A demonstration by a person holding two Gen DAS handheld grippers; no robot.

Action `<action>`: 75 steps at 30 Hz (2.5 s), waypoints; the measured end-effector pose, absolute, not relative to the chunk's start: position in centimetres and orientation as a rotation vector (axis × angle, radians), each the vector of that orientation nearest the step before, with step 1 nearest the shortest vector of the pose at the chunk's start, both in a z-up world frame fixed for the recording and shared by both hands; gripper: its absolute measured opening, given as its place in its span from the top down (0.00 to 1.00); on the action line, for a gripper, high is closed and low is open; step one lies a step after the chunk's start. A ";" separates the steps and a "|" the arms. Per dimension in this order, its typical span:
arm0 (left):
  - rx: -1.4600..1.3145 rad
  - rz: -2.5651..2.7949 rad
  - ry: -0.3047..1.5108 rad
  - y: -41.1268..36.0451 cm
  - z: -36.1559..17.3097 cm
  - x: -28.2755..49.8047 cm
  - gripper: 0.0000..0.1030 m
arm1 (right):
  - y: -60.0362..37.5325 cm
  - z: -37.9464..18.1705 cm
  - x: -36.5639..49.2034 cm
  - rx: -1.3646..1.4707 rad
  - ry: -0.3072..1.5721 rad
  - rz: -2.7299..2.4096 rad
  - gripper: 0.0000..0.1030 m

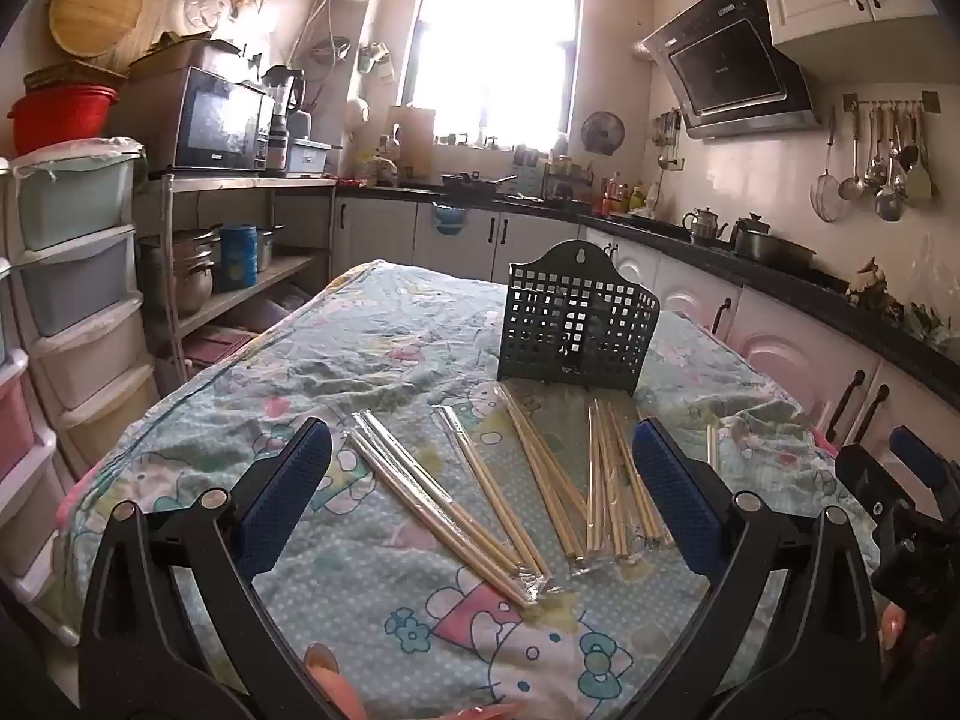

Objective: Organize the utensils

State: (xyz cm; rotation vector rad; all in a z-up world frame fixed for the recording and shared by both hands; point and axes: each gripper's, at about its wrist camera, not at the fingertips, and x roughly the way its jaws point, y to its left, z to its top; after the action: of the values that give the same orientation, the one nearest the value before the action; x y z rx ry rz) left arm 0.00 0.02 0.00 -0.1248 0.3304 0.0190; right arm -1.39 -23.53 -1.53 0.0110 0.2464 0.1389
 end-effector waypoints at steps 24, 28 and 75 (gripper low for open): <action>-0.123 0.024 0.334 -0.2 0.0 0.2 0.11 | -23.1 -1.7 -0.9 0.008 0.247 0.146 0.06; -0.121 0.025 0.332 -0.3 -0.1 0.2 0.11 | -23.2 -1.6 -0.9 0.010 0.248 0.147 0.06; -0.142 0.047 0.334 0.9 0.0 0.0 0.11 | -21.5 -1.6 -0.2 -0.018 0.276 0.213 0.06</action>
State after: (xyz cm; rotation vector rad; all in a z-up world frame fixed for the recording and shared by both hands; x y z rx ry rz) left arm 0.01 0.85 0.00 -0.1423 0.3341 0.0465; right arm -0.17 -21.50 -1.61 -0.0177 0.2761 0.2126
